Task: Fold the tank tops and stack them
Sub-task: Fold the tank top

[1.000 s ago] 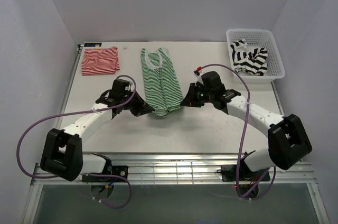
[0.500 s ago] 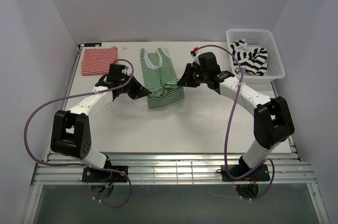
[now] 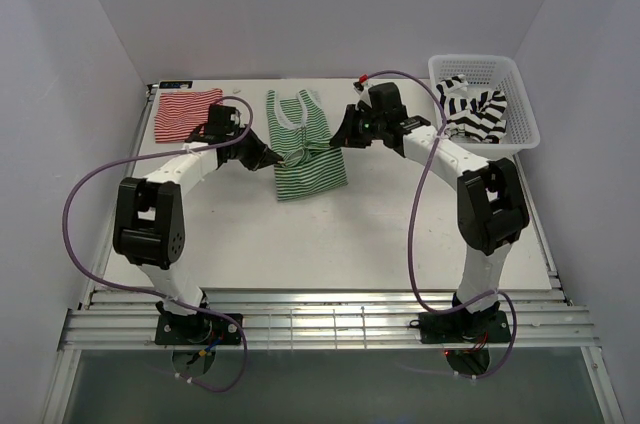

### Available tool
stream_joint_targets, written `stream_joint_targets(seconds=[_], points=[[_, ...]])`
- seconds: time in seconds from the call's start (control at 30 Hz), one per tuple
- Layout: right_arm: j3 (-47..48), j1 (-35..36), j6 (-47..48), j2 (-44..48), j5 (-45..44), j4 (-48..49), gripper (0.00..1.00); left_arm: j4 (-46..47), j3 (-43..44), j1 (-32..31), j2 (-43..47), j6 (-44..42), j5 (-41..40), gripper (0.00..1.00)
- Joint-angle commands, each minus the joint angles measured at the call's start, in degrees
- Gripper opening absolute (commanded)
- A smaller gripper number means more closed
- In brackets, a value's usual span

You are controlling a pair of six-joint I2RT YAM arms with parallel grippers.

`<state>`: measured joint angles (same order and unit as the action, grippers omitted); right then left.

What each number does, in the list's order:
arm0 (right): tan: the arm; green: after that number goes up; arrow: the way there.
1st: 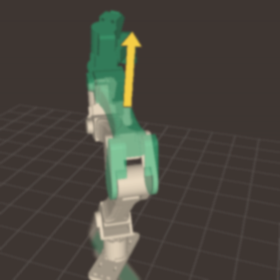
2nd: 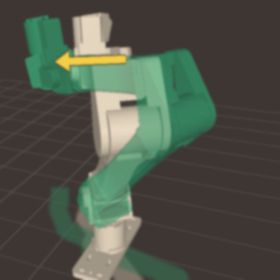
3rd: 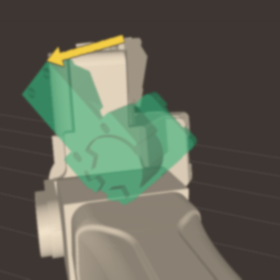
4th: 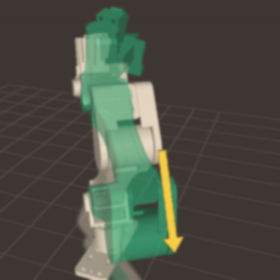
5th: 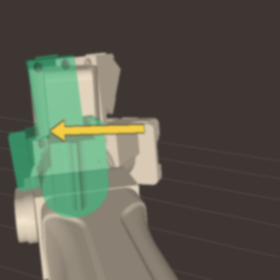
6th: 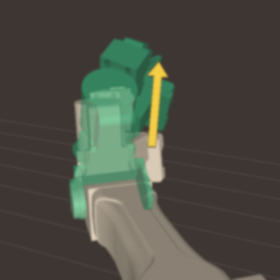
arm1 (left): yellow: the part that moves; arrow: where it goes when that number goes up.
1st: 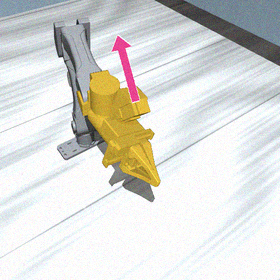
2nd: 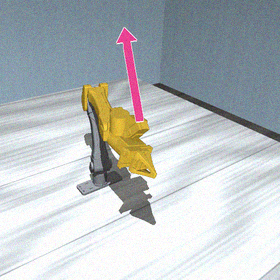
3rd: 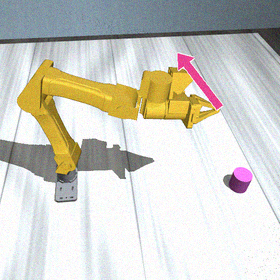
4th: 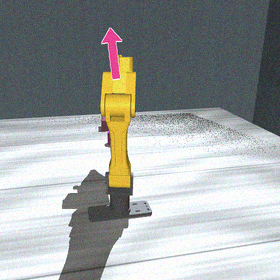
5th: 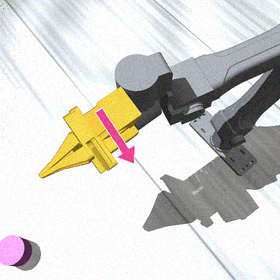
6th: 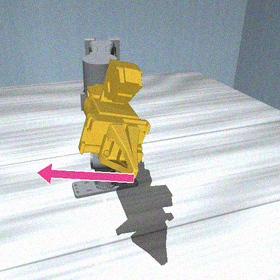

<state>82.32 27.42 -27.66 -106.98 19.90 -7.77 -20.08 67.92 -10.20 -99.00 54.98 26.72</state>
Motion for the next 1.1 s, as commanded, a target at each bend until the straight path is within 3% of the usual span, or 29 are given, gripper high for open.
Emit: stream_joint_targets(seconds=[0.0,0.87,0.9,0.93,0.97,1.0,1.07], points=[[4.0,-0.9,1.4,-2.1,1.5,0.8,0.08,0.8,2.7,0.7,-0.8,-1.3,-0.8,0.00],[14.9,-3.2,3.1,-18.4,8.2,3.2,0.08,2.2,10.1,2.3,-13.8,-4.8,0.0,0.00],[15.1,-3.2,2.8,-19.1,8.7,3.1,0.08,2.3,10.2,2.5,-13.9,-4.7,0.3,0.04],[15.6,-3.4,2.5,-19.6,9.6,3.2,0.09,2.2,10.2,2.4,-13.9,-4.7,0.3,0.22],[16.5,-3.6,2.3,-19.9,9.9,2.9,0.17,2.1,10.2,2.5,-13.9,-4.6,0.2,0.41],[17.1,-3.6,2.2,-20.4,10.5,2.9,0.20,2.1,10.2,2.6,-13.7,-4.7,0.3,0.51],[18.4,-3.7,2.3,-20.2,12.6,2.8,0.40,2.5,10.2,2.8,-13.0,-4.3,0.2,0.64]])
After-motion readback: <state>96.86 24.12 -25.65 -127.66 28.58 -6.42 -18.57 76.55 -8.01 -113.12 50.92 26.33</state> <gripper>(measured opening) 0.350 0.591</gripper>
